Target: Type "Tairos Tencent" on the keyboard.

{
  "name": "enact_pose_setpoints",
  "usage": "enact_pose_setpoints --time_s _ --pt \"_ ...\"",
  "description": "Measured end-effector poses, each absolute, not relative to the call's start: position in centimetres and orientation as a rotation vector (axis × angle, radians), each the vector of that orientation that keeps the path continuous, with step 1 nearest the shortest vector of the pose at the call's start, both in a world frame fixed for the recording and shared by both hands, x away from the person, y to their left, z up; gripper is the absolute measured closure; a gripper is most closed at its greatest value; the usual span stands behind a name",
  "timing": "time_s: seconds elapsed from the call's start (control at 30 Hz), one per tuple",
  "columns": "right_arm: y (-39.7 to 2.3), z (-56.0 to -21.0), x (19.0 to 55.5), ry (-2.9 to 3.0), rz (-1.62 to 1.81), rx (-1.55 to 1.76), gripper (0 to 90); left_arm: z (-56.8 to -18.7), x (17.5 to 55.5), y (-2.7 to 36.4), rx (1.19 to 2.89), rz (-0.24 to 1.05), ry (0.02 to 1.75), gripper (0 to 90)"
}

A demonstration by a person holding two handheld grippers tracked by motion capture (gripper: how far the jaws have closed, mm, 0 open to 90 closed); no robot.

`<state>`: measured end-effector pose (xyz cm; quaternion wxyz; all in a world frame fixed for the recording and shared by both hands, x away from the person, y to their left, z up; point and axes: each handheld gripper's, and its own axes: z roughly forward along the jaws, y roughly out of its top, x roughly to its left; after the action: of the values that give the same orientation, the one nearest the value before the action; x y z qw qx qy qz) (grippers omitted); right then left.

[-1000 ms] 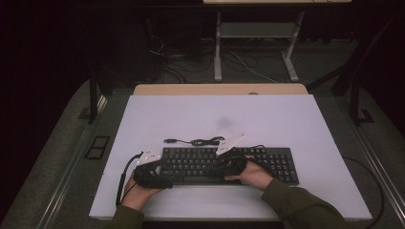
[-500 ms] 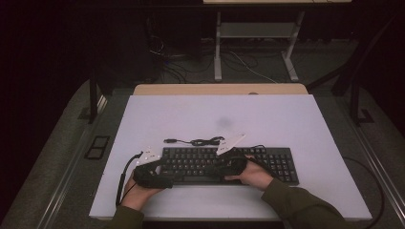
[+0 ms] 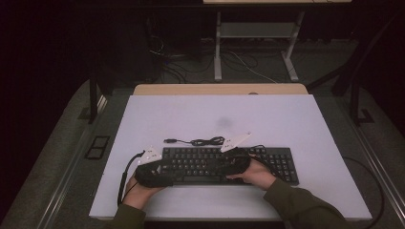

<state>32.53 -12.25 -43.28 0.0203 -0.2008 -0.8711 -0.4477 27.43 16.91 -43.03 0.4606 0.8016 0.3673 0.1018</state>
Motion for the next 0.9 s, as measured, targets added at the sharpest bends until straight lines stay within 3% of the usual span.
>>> enact_pose_setpoints --time_s 0.27,0.43,0.73,0.9 --pt "-13.0 -43.3 32.6 -2.692 -1.410 -0.691 42.8 -43.1 27.8 16.3 1.993 0.212 0.868 53.8" --pt "-13.8 -43.4 32.8 -2.700 -1.425 -0.764 32.5 -43.1 28.2 15.7 2.012 0.180 0.836 66.9" --pt "-15.1 -43.3 32.8 -2.708 -1.446 -0.890 20.7 -43.1 28.9 14.7 2.041 0.124 0.781 86.9" --pt "-15.7 -43.4 32.7 -2.723 -1.442 -0.941 19.3 -43.3 29.2 14.0 2.073 0.104 0.757 88.8"
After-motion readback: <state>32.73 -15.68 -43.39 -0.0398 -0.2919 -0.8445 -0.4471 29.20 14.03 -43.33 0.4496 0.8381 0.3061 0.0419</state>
